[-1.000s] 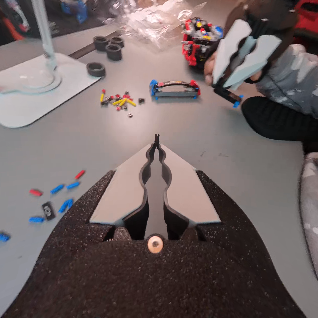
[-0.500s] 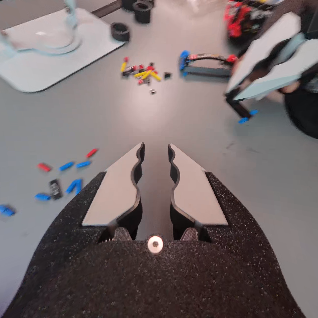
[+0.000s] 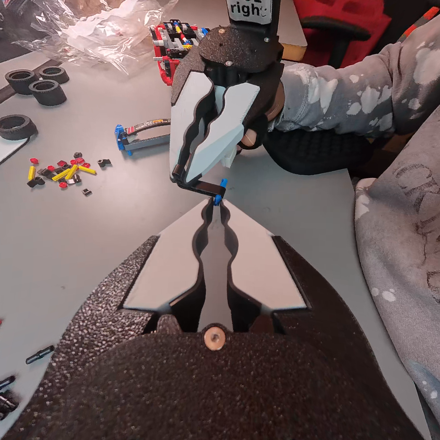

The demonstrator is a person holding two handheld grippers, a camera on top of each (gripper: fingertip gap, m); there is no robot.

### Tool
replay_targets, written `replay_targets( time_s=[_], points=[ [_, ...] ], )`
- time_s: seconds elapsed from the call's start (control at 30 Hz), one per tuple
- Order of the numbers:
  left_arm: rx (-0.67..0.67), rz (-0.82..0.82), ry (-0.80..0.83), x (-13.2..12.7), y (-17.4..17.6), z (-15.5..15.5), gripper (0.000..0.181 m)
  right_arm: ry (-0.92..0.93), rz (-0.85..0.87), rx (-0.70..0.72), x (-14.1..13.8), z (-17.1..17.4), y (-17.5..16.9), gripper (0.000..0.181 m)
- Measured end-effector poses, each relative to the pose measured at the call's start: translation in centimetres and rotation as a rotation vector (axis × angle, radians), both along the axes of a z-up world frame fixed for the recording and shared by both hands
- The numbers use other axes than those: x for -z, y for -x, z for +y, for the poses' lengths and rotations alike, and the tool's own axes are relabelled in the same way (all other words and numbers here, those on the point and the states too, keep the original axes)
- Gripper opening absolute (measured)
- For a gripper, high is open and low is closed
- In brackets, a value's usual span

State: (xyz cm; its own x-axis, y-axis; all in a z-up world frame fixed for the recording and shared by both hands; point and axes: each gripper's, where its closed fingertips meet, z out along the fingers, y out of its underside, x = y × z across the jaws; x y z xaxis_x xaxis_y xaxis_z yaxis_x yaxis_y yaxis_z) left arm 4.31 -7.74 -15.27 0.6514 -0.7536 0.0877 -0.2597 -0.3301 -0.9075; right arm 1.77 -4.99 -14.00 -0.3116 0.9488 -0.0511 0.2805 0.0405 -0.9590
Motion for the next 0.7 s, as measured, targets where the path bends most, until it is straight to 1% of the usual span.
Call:
replay_targets(
  time_s=[0.03, 0.07, 0.13, 0.2, 0.27, 0.33, 0.43, 0.63, 0.67, 0.7],
  points=[
    [-0.006, -0.024, 0.003, -0.3, 0.1, 0.1, 0.003, 0.002, 0.01, 0.015, -0.2, 0.3, 0.0, 0.012],
    [-0.011, -0.049, 0.011, -0.5, 0.3, 0.1, 0.003, 0.005, 0.026, 0.016, -0.7, 0.5, -0.1, 0.021],
    [-0.027, -0.088, 0.015, -0.9, 0.7, 0.3, 0.003, 0.038, 0.076, -0.034, -2.0, 0.1, -0.8, 0.025],
    [-0.025, -0.119, 0.011, -1.4, 0.8, 0.3, 0.003, 0.042, 0.097, -0.109, -2.7, -0.9, -1.7, 0.022],
    [-0.015, -0.13, 0.008, -1.6, 0.7, 0.2, 0.003, -0.008, 0.078, -0.153, -2.1, -1.8, -2.1, 0.021],
    [0.0, -0.129, 0.002, -1.6, 0.4, 0.0, 0.003, -0.023, 0.069, -0.171, -1.7, -2.4, -2.0, 0.019],
    [0.013, -0.115, 0.001, -1.4, 0.0, -0.2, 0.003, -0.024, 0.076, -0.184, -1.6, -2.9, -1.8, 0.005],
    [0.042, -0.178, 0.012, -2.0, -0.3, -0.6, 0.004, -0.033, 0.085, -0.212, -2.0, -3.1, -2.3, 0.004],
    [0.047, -0.209, 0.029, -2.3, -0.2, -0.6, 0.01, -0.037, 0.08, -0.214, -2.0, -3.1, -2.4, 0.004],
    [0.041, -0.244, 0.048, -2.5, 0.1, -0.5, 0.019, -0.037, 0.068, -0.208, -1.9, -2.9, -2.4, 0.004]
  ],
)
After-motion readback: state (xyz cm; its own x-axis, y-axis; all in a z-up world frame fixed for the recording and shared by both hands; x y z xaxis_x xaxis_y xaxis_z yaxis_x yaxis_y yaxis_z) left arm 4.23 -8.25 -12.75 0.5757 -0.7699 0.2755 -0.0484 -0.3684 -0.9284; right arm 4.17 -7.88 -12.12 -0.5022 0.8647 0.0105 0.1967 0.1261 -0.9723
